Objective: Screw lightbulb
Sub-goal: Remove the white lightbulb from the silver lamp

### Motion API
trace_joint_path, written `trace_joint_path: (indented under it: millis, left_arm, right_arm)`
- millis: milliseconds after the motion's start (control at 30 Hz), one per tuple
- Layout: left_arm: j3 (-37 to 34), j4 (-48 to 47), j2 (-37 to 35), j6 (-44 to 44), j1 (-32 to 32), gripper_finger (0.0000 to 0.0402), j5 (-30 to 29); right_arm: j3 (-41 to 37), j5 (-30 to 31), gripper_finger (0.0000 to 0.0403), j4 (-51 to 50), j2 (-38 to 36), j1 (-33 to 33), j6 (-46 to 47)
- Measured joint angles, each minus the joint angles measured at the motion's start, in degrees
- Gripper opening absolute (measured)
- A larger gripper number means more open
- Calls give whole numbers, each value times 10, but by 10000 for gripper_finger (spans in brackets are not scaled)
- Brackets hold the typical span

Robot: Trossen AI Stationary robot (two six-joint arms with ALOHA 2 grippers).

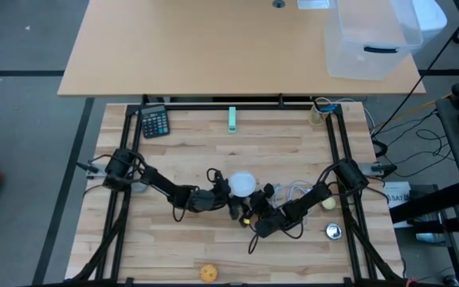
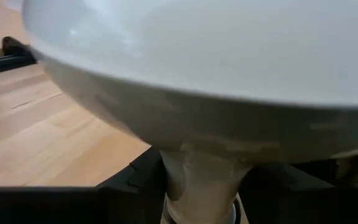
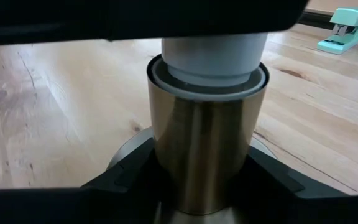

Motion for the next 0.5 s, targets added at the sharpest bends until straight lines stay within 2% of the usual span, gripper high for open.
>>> trace_joint_path:
  millis: [333, 500]
  left_arm:
    - [2, 3, -3, 15, -3, 267, 21]
    - [2, -9, -25, 39, -6, 276, 22]
  right_arm:
    - [0, -2, 183, 6, 0, 2, -14]
    - [0, -3, 183, 7, 0, 5, -23]
